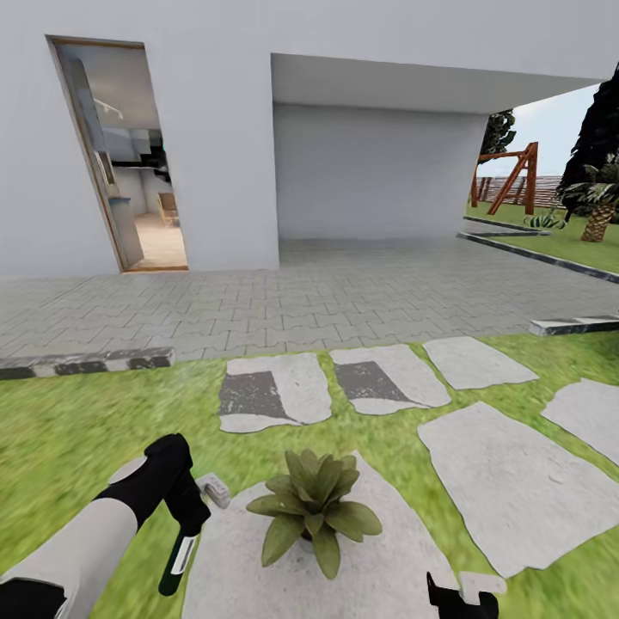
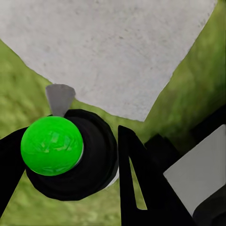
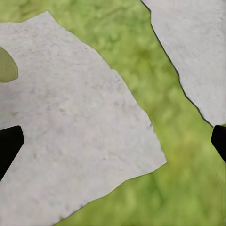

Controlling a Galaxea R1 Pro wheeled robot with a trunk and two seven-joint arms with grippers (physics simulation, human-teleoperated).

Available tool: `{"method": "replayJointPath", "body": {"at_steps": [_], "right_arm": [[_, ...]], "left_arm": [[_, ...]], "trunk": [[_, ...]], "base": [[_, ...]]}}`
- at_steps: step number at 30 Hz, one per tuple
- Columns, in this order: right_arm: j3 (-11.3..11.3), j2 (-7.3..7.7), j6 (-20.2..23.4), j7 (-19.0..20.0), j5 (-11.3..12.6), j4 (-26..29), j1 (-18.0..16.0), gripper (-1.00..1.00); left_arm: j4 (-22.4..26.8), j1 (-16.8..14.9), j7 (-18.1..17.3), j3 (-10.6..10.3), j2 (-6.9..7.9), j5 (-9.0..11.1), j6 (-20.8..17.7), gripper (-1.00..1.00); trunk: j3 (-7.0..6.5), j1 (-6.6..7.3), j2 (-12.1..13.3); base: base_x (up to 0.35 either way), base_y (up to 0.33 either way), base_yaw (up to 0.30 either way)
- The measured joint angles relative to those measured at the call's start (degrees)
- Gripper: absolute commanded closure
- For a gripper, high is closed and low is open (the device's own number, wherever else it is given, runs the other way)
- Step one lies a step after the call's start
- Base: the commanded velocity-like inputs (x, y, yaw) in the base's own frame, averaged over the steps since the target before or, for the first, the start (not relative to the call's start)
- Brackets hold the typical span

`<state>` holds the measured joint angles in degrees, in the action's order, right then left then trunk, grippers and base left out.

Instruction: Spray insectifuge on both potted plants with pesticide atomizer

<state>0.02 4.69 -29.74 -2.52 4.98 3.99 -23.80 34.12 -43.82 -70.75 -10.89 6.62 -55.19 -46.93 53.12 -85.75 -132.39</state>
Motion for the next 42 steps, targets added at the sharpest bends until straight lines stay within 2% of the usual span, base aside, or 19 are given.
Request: {"method": "replayJointPath", "body": {"at_steps": [4,5,7,9,12,21,34,42], "right_arm": [[-0.08,0.06,0.01,-0.09,0.06,0.01,-0.03,-1.0],[-0.06,0.06,0.01,-0.1,0.06,0.0,-0.01,-1.0],[-0.08,0.06,0.04,-0.1,0.06,0.0,0.01,-1.0],[-0.04,0.06,0.02,-0.1,0.06,0.0,0.01,-1.0],[-0.01,0.06,-0.01,-0.1,0.02,0.01,0.0,-1.0],[-0.01,0.06,-0.01,-0.13,-0.03,0.0,0.0,-1.0],[0.0,0.06,-0.02,-0.18,-0.02,0.0,-0.03,-1.0],[0.0,0.07,-0.02,-0.18,-0.02,0.02,0.0,-1.0]], "left_arm": [[0.05,-0.3,-0.85,-0.3,0.11,-0.09,0.14,1.0],[0.05,-0.41,-1.68,-1.45,0.12,-0.43,0.16,1.0],[0.05,-0.59,-4.43,-5.79,0.16,-1.58,0.16,1.0],[0.09,-0.72,-6.9,-9.16,0.23,-2.22,0.2,1.0],[0.05,-0.49,-8.4,-11.01,0.2,-2.5,0.23,1.0],[0.04,-0.1,-8.59,-11.33,0.35,-2.62,0.23,1.0],[0.65,-3.6,-8.84,-11.33,-1.56,-2.37,0.22,1.0],[0.03,-3.02,-8.75,-11.55,-0.49,-2.53,0.49,1.0]], "trunk": [[0.0,0.0,0.0],[0.0,0.0,0.0],[0.0,0.0,0.0],[0.0,0.0,0.0],[0.0,0.0,0.0],[0.0,0.0,0.0],[0.0,0.0,0.0],[0.0,0.0,0.0]], "base": [[0.004,0.003,0.0],[0.0,0.0,0.0],[0.0,0.0,0.0],[0.0,0.0,0.0],[0.0,0.0,-0.12],[0.0,0.08,-0.068],[0.0,0.0,0.0],[0.0,0.0,-0.147]]}}
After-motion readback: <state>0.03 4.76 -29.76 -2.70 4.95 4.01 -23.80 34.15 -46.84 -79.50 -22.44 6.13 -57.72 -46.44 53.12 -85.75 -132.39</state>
